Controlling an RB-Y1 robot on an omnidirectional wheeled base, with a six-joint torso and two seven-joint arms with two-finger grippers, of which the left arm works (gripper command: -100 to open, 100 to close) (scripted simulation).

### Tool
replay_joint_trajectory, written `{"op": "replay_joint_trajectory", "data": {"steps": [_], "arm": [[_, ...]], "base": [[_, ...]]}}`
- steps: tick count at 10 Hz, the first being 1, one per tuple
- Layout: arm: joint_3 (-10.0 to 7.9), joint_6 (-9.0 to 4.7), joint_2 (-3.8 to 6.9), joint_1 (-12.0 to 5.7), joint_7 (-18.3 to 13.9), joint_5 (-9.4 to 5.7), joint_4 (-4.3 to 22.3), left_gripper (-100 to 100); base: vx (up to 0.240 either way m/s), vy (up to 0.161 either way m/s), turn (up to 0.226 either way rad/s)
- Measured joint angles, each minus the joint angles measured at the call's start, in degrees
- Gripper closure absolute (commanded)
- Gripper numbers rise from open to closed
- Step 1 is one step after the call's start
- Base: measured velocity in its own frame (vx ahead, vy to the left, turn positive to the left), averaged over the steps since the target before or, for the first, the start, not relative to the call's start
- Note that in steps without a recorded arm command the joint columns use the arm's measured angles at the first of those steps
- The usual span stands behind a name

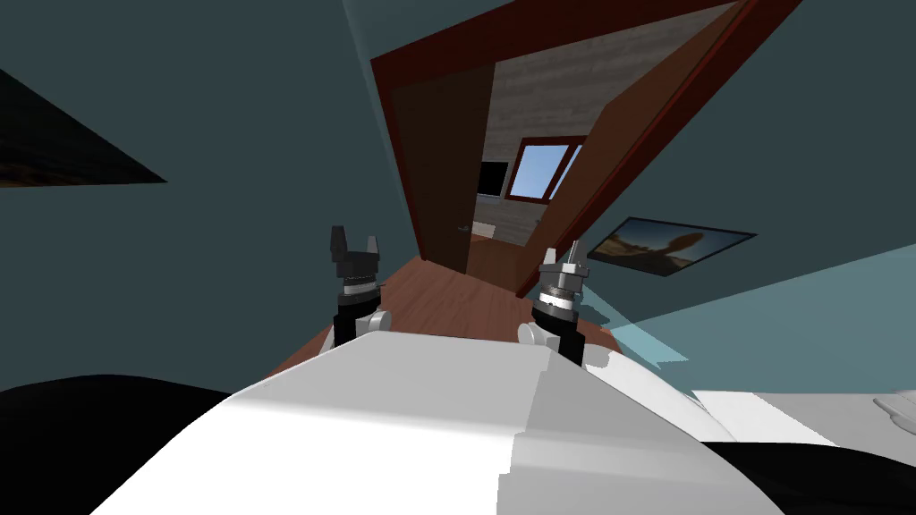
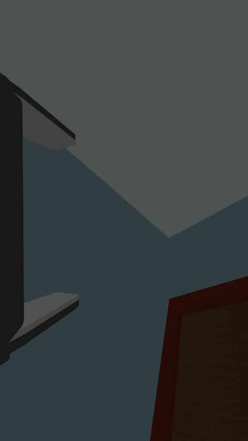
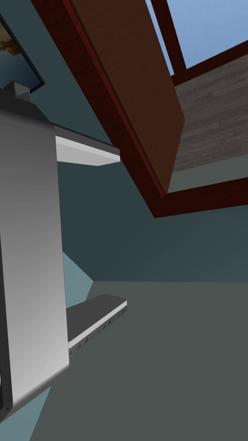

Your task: Push the door open

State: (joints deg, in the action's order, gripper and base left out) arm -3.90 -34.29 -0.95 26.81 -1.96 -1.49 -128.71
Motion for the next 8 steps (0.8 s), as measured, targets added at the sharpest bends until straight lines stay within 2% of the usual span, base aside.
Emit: {"op": "replay_joint_trajectory", "data": {"steps": [3,8], "arm": [[0.30,-0.24,0.95,-1.60,-0.1,-0.30,3.5,-100],[0.80,-1.47,2.34,-3.84,-0.4,-0.86,9.8,-100]], "base": [[0.109,-0.005,-0.061],[0.089,-0.001,-0.060]]}}
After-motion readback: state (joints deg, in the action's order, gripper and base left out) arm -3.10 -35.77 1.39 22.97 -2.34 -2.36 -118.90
